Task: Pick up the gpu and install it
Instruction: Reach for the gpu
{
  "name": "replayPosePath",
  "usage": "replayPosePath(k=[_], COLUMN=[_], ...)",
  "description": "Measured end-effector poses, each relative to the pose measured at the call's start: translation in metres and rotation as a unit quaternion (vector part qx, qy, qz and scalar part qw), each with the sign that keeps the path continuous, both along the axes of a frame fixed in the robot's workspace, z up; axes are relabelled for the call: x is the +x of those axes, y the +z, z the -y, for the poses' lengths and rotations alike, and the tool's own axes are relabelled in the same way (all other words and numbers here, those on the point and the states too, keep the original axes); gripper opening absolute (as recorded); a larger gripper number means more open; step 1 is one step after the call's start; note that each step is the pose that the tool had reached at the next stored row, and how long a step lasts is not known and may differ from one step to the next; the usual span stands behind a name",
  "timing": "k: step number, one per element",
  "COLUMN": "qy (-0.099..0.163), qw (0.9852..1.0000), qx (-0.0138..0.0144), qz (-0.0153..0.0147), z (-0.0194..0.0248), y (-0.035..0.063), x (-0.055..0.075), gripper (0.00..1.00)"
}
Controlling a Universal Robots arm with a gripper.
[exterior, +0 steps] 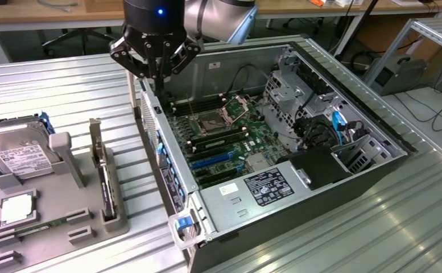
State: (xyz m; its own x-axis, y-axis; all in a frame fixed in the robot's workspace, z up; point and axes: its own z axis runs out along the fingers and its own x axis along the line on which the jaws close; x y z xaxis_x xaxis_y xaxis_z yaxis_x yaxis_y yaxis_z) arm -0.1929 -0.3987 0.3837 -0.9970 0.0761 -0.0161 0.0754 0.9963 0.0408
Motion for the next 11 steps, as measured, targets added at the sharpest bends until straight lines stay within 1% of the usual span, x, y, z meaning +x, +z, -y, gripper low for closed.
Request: replayPosePath(k=[4,11], qy=[0.0,0.0], qw=[1.0,1.0], qx=[-0.0001,0.0], qz=[-0.0003,-0.001], z=[0.0,0.0], y=[-0.0005,-0.0019], x=[-0.003,-0.012], gripper=[0.11,0.11])
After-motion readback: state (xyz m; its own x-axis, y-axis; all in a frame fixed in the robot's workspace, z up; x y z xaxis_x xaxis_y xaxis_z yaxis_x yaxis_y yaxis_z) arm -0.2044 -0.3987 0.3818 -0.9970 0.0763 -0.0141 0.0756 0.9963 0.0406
